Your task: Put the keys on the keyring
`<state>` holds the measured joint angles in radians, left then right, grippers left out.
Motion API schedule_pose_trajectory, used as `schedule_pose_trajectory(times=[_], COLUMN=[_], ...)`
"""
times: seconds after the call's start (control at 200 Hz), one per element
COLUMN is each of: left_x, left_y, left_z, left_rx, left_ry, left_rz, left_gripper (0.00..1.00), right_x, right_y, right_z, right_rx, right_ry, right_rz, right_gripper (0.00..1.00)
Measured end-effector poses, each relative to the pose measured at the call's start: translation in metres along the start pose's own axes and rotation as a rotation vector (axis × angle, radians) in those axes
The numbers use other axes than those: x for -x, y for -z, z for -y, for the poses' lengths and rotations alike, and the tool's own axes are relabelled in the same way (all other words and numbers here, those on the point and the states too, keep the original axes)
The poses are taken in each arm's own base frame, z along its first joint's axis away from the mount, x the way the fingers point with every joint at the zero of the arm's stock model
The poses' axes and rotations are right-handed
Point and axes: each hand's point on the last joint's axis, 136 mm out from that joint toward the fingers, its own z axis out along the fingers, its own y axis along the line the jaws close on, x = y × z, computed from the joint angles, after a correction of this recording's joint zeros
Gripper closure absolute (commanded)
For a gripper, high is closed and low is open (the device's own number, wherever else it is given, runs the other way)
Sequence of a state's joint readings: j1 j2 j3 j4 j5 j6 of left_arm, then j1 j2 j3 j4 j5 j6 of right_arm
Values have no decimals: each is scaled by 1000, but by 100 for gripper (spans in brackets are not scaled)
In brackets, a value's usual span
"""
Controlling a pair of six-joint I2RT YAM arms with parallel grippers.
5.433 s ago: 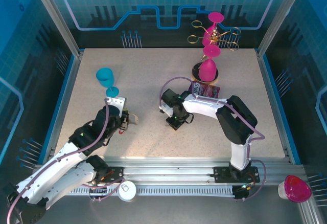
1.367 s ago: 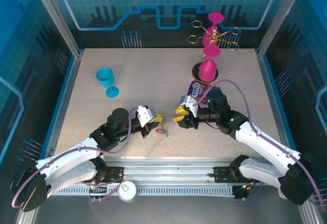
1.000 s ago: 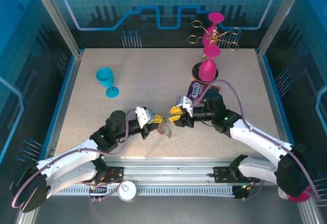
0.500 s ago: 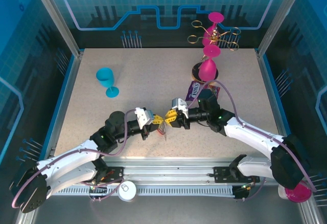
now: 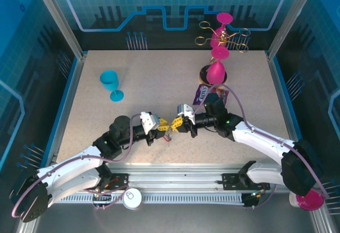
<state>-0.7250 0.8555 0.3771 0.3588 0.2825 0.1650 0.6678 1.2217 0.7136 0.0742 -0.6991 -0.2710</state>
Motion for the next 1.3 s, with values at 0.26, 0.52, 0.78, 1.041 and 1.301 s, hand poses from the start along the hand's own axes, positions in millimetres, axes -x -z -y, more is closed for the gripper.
schedule_pose_trajectory(times=[0.26, 0.52, 0.78, 1.041, 1.301], left_x=[6, -9, -11, -12, -5], left_y=[1, -2, -3, -4, -4], left_z=[-4, -4, 0, 7, 8], left_rx=[17, 5, -22, -63, -72], left_ry=[-33, -31, -42, -47, -61], left_rz=[-72, -141, -148, -152, -120], left_gripper=[69, 72, 75, 100, 100], right_x=[14, 5, -1, 0, 6], right_y=[7, 7, 2, -3, 12], right_z=[7, 5, -2, -3, 1], right_rx=[-75, -72, -34, -15, -96], right_ry=[91, 146, 181, 205, 157], right_rz=[-186, -341, -425, -451, -364], right_gripper=[100, 100, 100, 100, 58])
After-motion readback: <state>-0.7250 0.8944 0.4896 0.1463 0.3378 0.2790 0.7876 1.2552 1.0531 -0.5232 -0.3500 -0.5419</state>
